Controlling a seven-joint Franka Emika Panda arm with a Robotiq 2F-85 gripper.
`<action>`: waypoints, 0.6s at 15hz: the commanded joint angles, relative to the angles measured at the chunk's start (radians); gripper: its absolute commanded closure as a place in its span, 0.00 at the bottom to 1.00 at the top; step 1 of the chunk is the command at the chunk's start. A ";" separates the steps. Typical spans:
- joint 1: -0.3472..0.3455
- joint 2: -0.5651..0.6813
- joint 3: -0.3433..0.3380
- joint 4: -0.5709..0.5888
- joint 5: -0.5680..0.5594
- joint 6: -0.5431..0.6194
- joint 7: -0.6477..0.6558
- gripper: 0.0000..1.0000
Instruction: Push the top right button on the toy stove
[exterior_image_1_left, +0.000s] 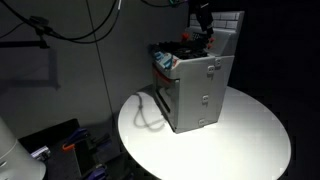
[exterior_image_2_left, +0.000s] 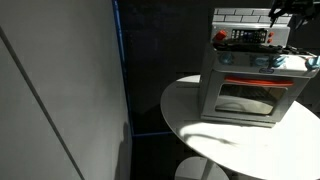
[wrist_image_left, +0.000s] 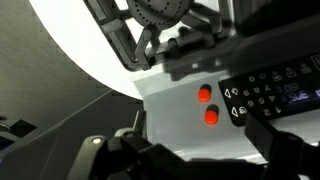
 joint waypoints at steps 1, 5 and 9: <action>0.014 0.014 -0.022 0.026 0.007 -0.009 0.022 0.00; 0.013 0.015 -0.030 0.018 0.008 -0.010 0.032 0.00; 0.014 0.020 -0.035 0.010 0.008 -0.008 0.040 0.00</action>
